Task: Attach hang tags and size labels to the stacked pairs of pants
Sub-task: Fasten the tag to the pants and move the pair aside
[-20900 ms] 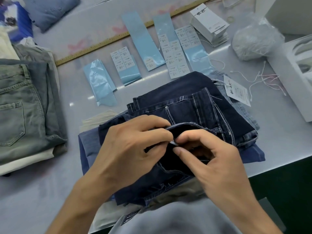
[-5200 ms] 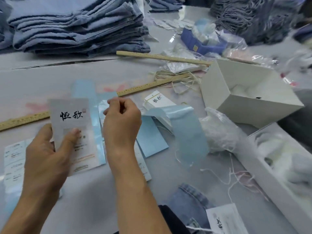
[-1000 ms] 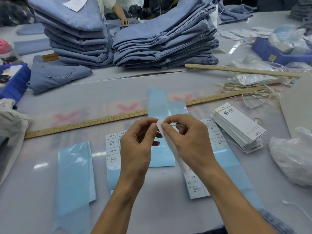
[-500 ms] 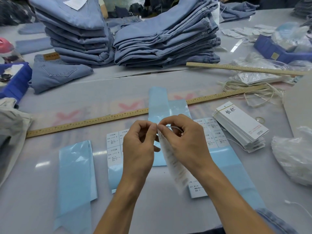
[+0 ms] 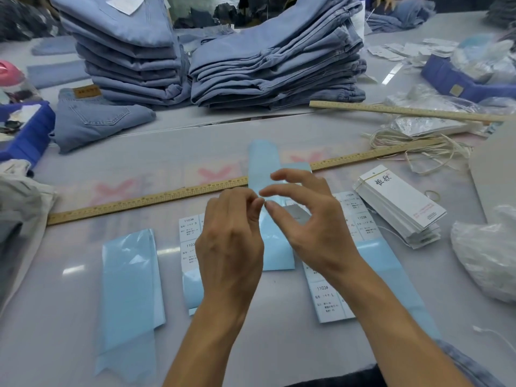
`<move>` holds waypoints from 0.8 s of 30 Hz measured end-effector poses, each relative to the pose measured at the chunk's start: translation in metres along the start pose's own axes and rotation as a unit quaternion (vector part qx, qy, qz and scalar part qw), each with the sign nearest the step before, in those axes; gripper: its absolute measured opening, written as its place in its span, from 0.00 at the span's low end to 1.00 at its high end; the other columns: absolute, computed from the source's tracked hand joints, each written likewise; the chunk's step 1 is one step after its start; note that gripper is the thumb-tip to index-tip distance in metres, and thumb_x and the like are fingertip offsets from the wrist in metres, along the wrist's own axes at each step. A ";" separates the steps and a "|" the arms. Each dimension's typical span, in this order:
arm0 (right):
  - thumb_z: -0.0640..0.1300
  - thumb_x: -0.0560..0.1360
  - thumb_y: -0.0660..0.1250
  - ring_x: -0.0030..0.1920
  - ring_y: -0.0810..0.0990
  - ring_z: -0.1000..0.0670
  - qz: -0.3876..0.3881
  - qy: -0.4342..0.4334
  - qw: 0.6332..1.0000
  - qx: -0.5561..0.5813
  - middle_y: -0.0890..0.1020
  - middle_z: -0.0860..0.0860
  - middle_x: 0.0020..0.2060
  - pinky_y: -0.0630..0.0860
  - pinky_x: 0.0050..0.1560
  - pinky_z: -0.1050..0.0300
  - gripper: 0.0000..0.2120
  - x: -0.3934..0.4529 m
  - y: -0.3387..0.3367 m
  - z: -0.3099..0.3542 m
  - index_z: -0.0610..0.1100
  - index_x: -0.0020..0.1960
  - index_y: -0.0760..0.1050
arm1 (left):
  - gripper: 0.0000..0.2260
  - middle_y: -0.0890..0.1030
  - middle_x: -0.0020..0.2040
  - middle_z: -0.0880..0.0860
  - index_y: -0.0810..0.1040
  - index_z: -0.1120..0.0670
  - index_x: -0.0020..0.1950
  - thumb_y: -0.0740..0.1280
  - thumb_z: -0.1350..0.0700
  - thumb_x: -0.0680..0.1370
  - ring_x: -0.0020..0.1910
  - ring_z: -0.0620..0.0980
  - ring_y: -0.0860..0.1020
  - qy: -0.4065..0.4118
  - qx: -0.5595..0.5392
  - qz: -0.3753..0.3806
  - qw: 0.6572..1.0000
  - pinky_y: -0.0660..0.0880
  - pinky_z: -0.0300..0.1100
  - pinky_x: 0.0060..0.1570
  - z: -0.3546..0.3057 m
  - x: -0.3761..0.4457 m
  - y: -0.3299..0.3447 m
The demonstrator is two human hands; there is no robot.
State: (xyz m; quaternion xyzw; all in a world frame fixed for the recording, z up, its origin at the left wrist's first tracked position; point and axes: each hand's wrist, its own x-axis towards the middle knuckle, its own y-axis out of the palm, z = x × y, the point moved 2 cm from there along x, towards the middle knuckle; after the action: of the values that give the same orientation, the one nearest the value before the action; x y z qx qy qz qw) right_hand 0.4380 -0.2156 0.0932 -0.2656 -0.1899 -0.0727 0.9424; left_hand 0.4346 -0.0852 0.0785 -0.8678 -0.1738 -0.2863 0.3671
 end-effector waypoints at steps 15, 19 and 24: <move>0.37 0.81 0.66 0.42 0.83 0.47 -0.145 0.125 0.956 0.224 0.84 0.45 0.38 0.82 0.51 0.51 0.03 0.013 -0.060 0.008 0.38 0.51 0.78 | 0.07 0.82 0.43 0.51 0.72 0.52 0.61 0.62 0.50 0.85 0.37 0.45 0.77 0.101 -0.113 0.104 0.983 0.74 0.40 0.31 -0.027 -0.015 0.012; 0.37 0.80 0.67 0.35 0.77 0.50 -0.179 0.131 0.952 0.210 0.79 0.48 0.33 0.81 0.42 0.52 0.02 -0.002 -0.123 0.041 0.39 0.50 0.78 | 0.05 0.82 0.37 0.56 0.77 0.59 0.58 0.64 0.60 0.84 0.32 0.58 0.79 0.119 -0.112 0.202 0.965 0.79 0.55 0.31 -0.047 -0.023 0.008; 0.39 0.80 0.69 0.30 0.75 0.54 -0.083 0.107 0.990 0.044 0.78 0.52 0.32 0.74 0.29 0.60 0.02 -0.086 -0.195 0.092 0.43 0.48 0.80 | 0.05 0.80 0.35 0.45 0.77 0.44 0.52 0.64 0.45 0.81 0.36 0.49 0.79 0.098 -0.201 0.374 0.900 0.78 0.52 0.38 -0.091 -0.050 -0.041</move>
State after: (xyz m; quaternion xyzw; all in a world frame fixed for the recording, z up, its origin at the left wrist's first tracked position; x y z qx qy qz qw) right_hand 0.2835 -0.3289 0.2238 -0.1979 -0.1120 -0.1707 0.9587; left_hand 0.3411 -0.1289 0.1205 -0.8917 0.2618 -0.2409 0.2799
